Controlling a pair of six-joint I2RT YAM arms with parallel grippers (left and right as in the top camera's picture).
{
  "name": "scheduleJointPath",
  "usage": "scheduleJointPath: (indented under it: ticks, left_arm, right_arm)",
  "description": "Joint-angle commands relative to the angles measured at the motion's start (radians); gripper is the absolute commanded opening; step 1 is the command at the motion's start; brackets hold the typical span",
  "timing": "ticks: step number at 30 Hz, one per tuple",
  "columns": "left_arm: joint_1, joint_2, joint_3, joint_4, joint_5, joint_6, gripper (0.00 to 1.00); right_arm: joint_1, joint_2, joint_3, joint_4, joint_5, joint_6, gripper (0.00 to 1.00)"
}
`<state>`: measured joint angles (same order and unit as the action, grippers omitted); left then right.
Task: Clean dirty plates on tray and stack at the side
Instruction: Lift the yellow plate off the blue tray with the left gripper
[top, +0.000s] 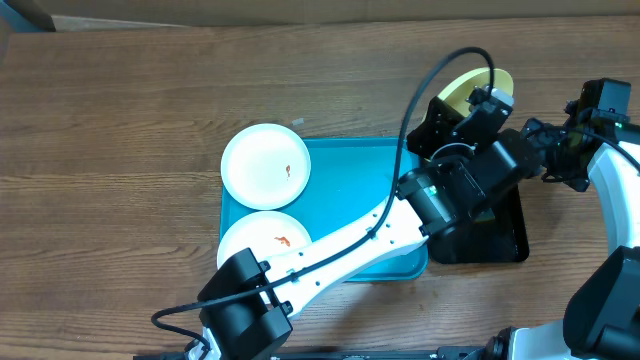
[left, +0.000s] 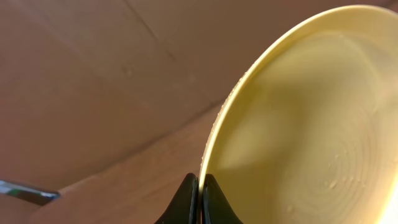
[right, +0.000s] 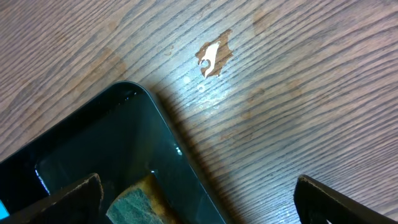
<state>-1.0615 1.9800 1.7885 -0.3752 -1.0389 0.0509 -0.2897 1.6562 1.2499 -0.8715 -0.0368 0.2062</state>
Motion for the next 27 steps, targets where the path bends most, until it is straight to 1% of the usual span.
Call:
scheduleJointPath:
  ticks: [1,4,6,14,16,19,23,25,27]
  left_arm:
    - [-0.014,0.006,0.029,0.055,-0.134,0.084,0.04]
    - [-0.026,0.006,0.029,0.103,-0.148,0.126,0.04]
    - [-0.032,0.006,0.029,0.114,-0.148,0.133,0.04]
    - [-0.037,0.006,0.029,0.117,-0.143,0.123,0.04]
    - [-0.037,0.006,0.029,0.087,-0.111,0.09,0.04]
    - [-0.023,0.006,0.029,-0.017,0.035,0.013,0.04]
    - [0.027,0.006,0.029,-0.152,0.29,-0.164,0.04]
    - [0.07,0.006,0.029,-0.191,0.407,-0.248,0.04]
    - [0.126,0.006,0.029,-0.208,0.518,-0.307,0.04]
  right_arm:
    - [0.0,-0.006,0.018,0.006,0.006,0.003,1.0]
    - [0.0,-0.006,0.018,0.006,0.006,0.003,1.0]
    - [0.0,-0.006,0.018,0.006,0.006,0.003,1.0]
    - [0.0,-0.006,0.018,0.006,0.006,0.003,1.0]
    - [-0.001,-0.006,0.018,0.006,0.006,0.003,1.0]
    - [0.0,-0.006,0.018,0.006,0.006,0.003,1.0]
    - [0.0,-0.006,0.018,0.006,0.006,0.003,1.0]
    - [0.0,-0.006,0.018,0.006,0.006,0.003,1.0]
    - [0.0,-0.006,0.018,0.006,0.006,0.003,1.0]
